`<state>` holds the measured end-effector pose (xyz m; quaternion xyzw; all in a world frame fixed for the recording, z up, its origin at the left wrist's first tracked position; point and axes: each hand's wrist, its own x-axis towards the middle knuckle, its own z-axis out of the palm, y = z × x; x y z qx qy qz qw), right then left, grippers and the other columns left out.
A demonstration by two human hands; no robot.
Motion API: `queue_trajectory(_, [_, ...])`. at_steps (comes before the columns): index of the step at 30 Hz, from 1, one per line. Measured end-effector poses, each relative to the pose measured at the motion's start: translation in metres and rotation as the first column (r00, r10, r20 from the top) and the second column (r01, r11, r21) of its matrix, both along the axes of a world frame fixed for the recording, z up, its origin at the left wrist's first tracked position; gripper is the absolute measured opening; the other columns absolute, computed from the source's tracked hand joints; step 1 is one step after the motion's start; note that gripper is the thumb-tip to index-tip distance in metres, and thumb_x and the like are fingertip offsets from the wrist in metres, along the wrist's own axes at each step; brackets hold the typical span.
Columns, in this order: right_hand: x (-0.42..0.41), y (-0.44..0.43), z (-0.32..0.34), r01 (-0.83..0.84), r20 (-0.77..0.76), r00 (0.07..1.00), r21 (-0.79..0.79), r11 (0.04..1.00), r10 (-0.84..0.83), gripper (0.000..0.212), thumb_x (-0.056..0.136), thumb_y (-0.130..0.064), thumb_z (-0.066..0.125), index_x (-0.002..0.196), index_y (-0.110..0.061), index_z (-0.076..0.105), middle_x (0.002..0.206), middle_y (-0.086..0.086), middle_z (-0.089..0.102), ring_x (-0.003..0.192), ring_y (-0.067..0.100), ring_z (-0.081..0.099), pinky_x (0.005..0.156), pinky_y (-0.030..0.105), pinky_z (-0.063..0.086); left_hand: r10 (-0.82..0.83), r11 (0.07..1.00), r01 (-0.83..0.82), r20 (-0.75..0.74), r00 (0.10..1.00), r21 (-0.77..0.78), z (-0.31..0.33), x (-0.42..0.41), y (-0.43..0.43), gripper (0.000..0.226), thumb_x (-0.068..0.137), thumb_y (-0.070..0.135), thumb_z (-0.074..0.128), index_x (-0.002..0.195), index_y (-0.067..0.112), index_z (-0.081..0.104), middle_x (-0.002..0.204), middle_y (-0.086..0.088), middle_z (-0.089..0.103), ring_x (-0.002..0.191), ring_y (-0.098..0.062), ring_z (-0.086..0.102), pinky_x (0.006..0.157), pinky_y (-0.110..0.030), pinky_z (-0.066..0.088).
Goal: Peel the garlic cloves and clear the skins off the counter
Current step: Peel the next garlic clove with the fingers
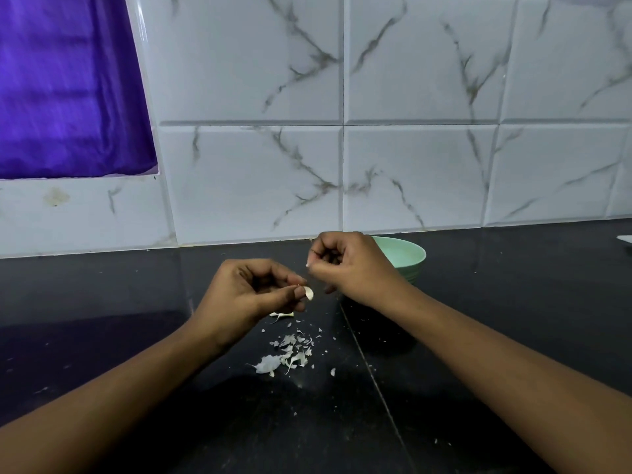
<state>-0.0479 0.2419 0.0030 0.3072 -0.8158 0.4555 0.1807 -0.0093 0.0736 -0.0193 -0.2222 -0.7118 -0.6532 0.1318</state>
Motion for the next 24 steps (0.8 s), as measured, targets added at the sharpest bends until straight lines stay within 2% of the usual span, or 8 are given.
queue_trajectory(3, [0.0,0.005,0.005,-0.033,0.191,0.981,-0.017,0.999,0.036,0.024,0.091,-0.015,0.053,0.068,-0.015,0.059,0.056,-0.004,0.048,0.046,0.007,0.046,0.047,0.028,0.052,0.026,0.999,-0.027,0.027,0.999,0.034,0.0,-0.003,-0.003,0.01,0.063,0.006,0.07,0.072,0.003,0.069,0.065,-0.011,0.071,0.056,-0.017,0.068,0.056,-0.025,0.057])
queue_trajectory(5, [-0.001,0.007,0.006,-0.084,0.248,0.967,0.091,0.992,0.059,0.027,0.094,-0.021,0.052,0.068,-0.018,0.058,0.06,0.0,0.048,0.047,0.008,0.043,0.043,0.025,0.048,0.051,0.998,-0.052,0.051,0.997,0.028,0.001,-0.006,-0.006,0.01,0.065,0.005,0.07,0.074,0.002,0.067,0.064,-0.011,0.071,0.055,-0.015,0.067,0.054,-0.023,0.056])
queue_trajectory(7, [-0.003,0.008,0.004,-0.164,0.275,0.955,0.173,0.971,0.113,0.024,0.091,-0.021,0.061,0.067,-0.018,0.06,0.06,0.0,0.052,0.046,0.006,0.045,0.044,0.024,0.047,0.086,0.996,-0.086,0.074,0.994,0.004,0.0,-0.009,-0.008,0.006,0.071,-0.001,0.069,0.076,0.0,0.066,0.061,-0.01,0.07,0.053,-0.013,0.066,0.054,-0.021,0.055])
queue_trajectory(10, [-0.005,0.005,-0.003,-0.244,0.348,0.917,0.104,0.964,0.195,0.022,0.079,-0.006,0.074,0.065,-0.014,0.059,0.052,-0.005,0.053,0.046,0.006,0.049,0.049,0.025,0.05,0.131,0.991,-0.131,0.108,0.985,-0.014,-0.001,-0.012,-0.009,0.005,0.075,-0.003,0.069,0.076,0.001,0.066,0.059,-0.008,0.069,0.052,-0.011,0.065,0.053,-0.02,0.054])
queue_trajectory(13, [-0.007,0.004,-0.006,-0.268,0.371,0.898,0.04,0.962,0.235,0.025,0.075,0.006,0.073,0.071,-0.013,0.058,0.056,-0.002,0.053,0.052,0.005,0.051,0.055,0.025,0.054,0.139,0.99,-0.143,0.148,0.979,0.019,-0.001,-0.013,-0.01,0.004,0.075,0.001,0.07,0.075,0.002,0.066,0.061,-0.007,0.07,0.052,-0.012,0.066,0.052,-0.02,0.054])
queue_trajectory(18, [-0.005,0.005,-0.002,-0.219,0.389,0.894,-0.055,0.974,0.223,0.014,0.086,0.002,0.063,0.083,-0.011,0.067,0.071,0.001,0.061,0.066,0.008,0.06,0.063,0.027,0.057,0.118,0.985,-0.145,0.239,0.964,0.097,0.0,-0.013,-0.009,0.006,0.078,0.004,0.068,0.073,0.005,0.065,0.067,-0.008,0.07,0.054,-0.014,0.067,0.049,-0.019,0.052])
queue_trajectory(21, [-0.003,0.005,0.0,-0.229,0.409,0.882,-0.064,0.971,0.235,0.01,0.087,0.002,0.06,0.09,-0.004,0.067,0.072,0.003,0.067,0.061,0.011,0.063,0.058,0.022,0.053,0.107,0.984,-0.141,0.267,0.958,0.111,0.0,-0.012,-0.008,0.008,0.08,0.004,0.066,0.073,0.006,0.065,0.067,-0.007,0.07,0.054,-0.014,0.067,0.048,-0.019,0.052])
queue_trajectory(24, [0.001,0.005,0.002,-0.252,0.394,0.888,-0.012,0.968,0.236,0.006,0.079,0.005,0.069,0.084,0.002,0.067,0.068,0.007,0.069,0.051,0.011,0.062,0.055,0.018,0.052,0.111,0.983,-0.147,0.275,0.955,0.113,0.001,-0.012,-0.008,0.008,0.082,0.005,0.065,0.074,0.007,0.065,0.067,-0.006,0.07,0.054,-0.013,0.067,0.049,-0.019,0.052])
